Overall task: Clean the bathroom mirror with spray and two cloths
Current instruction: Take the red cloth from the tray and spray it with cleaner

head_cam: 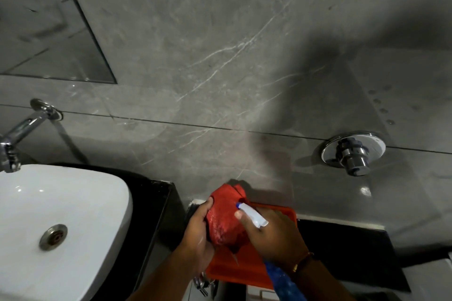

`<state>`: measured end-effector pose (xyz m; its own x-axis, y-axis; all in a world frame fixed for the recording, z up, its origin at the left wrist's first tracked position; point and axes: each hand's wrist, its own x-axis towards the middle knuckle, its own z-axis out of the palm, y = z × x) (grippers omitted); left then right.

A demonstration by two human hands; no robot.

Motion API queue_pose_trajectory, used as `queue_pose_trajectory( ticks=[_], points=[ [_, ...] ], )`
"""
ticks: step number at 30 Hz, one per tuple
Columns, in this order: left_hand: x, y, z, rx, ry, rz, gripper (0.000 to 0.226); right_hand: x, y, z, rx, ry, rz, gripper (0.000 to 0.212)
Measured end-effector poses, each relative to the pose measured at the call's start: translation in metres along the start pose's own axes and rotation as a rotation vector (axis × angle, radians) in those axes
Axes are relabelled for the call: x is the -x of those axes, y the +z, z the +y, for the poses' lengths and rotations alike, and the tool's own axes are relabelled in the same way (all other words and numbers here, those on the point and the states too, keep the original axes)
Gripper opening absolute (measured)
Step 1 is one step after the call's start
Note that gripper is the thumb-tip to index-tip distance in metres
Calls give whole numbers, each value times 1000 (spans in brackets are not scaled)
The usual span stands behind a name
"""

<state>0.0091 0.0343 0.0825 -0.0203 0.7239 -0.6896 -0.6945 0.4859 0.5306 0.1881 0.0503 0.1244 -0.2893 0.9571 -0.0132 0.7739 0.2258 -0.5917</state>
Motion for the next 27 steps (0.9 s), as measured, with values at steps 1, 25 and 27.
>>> queue_pose_trajectory(
  ticks=[1,25,27],
  points=[
    [0,0,1,2,3,-3,55,-1,-1,6,-44,15,48,72],
    [-6,0,12,69,-21,-9,63,25,-9,-4,1,107,24,109],
    [-4,0,11,61,-29,-14,64,30,-6,-6,15,76,21,106]
  ],
)
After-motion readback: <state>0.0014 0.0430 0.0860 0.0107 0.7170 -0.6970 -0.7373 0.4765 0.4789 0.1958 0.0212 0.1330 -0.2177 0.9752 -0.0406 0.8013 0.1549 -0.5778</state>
